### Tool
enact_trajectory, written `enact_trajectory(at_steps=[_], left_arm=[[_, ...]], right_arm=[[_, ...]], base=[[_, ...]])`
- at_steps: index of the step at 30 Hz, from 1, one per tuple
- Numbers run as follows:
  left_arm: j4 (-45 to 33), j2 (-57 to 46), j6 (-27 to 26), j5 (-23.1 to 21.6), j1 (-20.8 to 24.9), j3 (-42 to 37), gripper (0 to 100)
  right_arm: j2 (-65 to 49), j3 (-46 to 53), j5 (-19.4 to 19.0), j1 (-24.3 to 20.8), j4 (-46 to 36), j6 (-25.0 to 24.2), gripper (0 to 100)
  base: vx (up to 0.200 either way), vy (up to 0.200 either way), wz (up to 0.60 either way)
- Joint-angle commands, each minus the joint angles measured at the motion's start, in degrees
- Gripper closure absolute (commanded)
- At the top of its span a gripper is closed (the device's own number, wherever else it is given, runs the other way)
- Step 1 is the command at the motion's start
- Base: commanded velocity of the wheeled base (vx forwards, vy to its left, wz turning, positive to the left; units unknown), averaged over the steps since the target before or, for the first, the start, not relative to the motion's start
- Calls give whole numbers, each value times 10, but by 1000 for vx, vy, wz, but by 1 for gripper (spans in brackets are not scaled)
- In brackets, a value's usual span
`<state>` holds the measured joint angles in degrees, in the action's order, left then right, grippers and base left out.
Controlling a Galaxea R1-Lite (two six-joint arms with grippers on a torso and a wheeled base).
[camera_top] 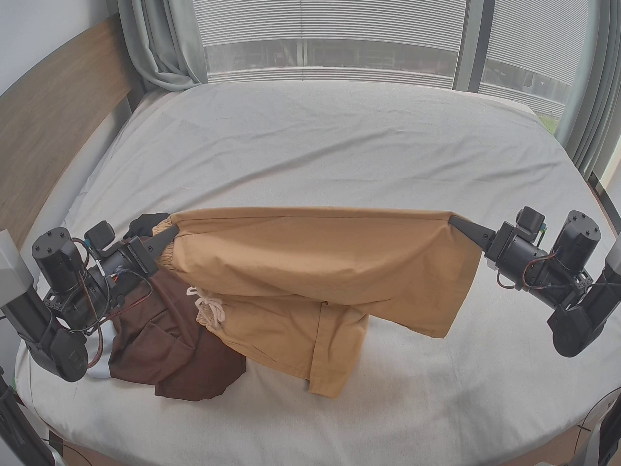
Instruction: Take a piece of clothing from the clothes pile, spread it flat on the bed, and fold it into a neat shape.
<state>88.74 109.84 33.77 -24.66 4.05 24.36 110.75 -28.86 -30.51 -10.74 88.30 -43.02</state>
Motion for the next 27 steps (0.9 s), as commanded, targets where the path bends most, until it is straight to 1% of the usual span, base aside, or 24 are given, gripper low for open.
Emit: enact_trajectory(at_steps=[1,7,18,27], left_arm=[[-1,2,0,1,0,2,100],[0,3,0,12,1,3,100],[0,4,1,12,1,3,100],[0,4,0,12,2,3,100]], right_arm=[[2,-1,0,4,0,0,100],[4,-3,0,4,0,0,100],[4,-9,1,13,0,0,100],[9,-9,1,7,0,0,100]], base=[[0,0,0],[0,0,0],[0,0,0],[0,0,0]])
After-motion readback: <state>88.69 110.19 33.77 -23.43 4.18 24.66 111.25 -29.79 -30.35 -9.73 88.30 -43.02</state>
